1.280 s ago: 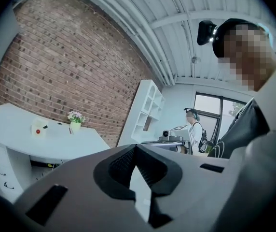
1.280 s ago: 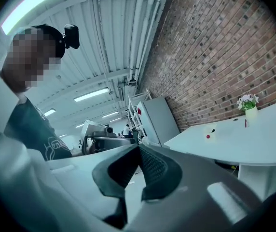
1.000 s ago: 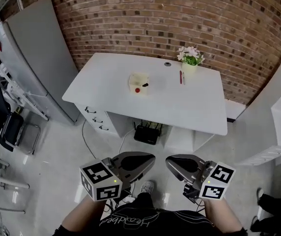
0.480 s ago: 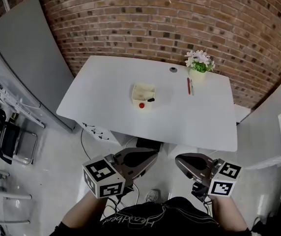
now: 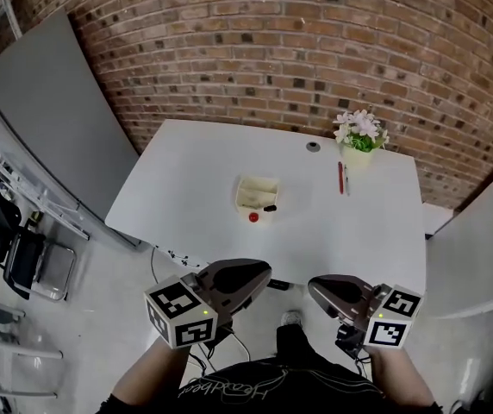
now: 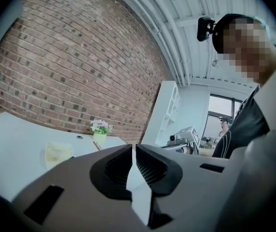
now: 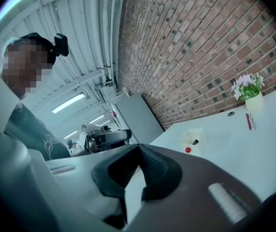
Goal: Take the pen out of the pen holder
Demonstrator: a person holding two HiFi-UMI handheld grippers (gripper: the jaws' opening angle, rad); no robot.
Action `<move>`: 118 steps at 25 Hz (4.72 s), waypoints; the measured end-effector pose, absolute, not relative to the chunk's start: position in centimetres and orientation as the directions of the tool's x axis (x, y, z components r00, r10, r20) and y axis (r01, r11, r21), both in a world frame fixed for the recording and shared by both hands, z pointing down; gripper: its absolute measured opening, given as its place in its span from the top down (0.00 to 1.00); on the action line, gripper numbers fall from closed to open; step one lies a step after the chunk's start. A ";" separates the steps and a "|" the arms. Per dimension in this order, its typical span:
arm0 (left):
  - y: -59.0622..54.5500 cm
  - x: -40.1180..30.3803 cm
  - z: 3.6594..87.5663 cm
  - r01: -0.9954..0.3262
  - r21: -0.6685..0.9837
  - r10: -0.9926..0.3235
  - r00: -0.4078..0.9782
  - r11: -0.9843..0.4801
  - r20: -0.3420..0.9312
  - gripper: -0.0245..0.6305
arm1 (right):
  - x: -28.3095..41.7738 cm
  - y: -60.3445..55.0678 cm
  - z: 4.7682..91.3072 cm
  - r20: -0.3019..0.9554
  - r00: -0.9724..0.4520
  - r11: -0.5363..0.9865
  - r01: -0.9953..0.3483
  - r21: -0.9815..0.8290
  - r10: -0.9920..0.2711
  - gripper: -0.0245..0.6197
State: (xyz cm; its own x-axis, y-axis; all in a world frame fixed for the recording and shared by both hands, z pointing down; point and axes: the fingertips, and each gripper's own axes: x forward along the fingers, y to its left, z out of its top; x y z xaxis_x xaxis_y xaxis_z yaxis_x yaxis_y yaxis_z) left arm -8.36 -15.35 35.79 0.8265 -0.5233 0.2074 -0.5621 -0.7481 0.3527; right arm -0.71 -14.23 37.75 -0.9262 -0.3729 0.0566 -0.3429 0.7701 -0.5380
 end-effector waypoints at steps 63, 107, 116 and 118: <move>-35.9 -10.2 58.2 -0.450 -0.308 -0.461 0.281 -0.838 0.842 0.82 | 3.1 -30.2 47.8 0.117 -0.936 0.574 -0.298 -0.762 -0.331 0.96; -27.7 -10.7 38.2 -0.809 -0.061 -0.753 0.514 -0.585 0.411 0.85 | 0.2 -20.9 38.5 0.006 -0.945 0.725 -0.256 -0.640 -0.328 0.96; -19.7 -10.7 34.6 -0.750 0.211 -0.695 0.661 -0.627 0.285 0.85 | -0.2 -16.5 35.7 -0.021 -0.927 0.766 -0.296 -0.570 -0.374 0.96; -17.7 -10.8 34.2 -0.736 0.247 -0.683 0.677 -0.631 0.274 0.85 | -0.3 -15.5 35.1 -0.016 -0.921 0.775 -0.317 -0.547 -0.388 0.96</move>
